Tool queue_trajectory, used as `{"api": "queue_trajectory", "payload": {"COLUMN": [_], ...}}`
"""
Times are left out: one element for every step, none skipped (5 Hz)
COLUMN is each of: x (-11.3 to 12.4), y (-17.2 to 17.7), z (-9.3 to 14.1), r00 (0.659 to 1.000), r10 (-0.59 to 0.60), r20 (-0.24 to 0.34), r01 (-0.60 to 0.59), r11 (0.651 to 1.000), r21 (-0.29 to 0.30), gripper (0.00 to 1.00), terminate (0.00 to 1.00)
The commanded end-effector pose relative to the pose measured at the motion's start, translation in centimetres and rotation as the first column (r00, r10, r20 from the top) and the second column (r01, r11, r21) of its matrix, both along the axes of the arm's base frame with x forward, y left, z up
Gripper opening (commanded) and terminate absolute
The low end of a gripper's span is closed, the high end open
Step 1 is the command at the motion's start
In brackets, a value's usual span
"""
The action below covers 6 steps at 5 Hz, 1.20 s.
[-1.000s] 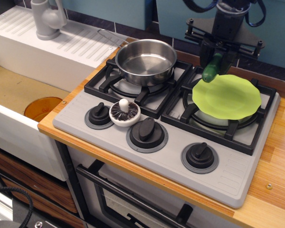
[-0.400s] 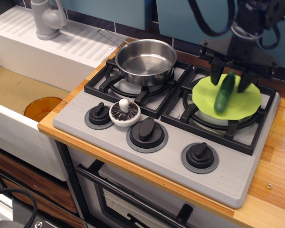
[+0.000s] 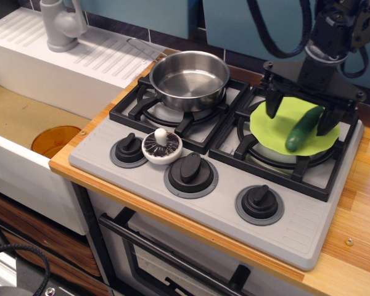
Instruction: Put pickle on plate and mushroom in pot or pan on stove
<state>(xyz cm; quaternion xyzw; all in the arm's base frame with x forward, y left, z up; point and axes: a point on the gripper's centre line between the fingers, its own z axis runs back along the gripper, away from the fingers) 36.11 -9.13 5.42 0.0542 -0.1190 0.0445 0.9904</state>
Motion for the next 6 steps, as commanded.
{"api": "queue_trajectory", "payload": {"x": [-2.5,-3.8,-3.8,-3.8,-3.8,-4.8], "y": [3.2,4.4,4.4,4.4,4.4,8.5], "z": [9.6,12.3,12.3,12.3,12.3,12.9], "r00": [0.998,0.99,0.99,0.99,0.99,0.992], "r10": [-0.056,-0.106,-0.106,-0.106,-0.106,-0.127], "r20": [-0.041,-0.097,-0.097,-0.097,-0.097,-0.013], "r01": [0.056,0.111,0.111,0.111,0.111,0.127], "r11": [0.998,0.993,0.993,0.993,0.993,0.987], "r21": [0.016,0.039,0.039,0.039,0.039,0.096], "gripper": [1.0,1.0,1.0,1.0,1.0,1.0], "terminate": [0.0,0.0,0.0,0.0,0.0,0.0]}}
